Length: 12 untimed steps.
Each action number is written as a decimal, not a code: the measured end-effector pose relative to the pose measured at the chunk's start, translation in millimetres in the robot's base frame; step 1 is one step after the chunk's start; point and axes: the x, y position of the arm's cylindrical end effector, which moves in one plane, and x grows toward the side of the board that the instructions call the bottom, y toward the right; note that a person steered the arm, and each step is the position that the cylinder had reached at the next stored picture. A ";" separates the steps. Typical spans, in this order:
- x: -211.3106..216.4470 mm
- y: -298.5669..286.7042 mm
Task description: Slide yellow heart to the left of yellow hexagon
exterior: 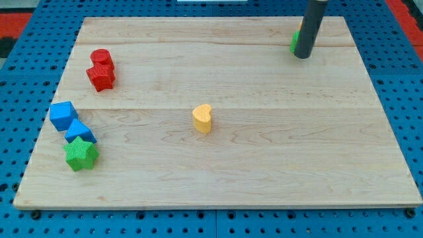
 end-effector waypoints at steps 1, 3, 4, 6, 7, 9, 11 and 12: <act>26.1 19.2; 162.9 26.5; 197.8 -34.7; 189.0 -162.3; 193.5 -189.3; 129.8 -252.7; 97.4 -200.9; 145.3 -192.7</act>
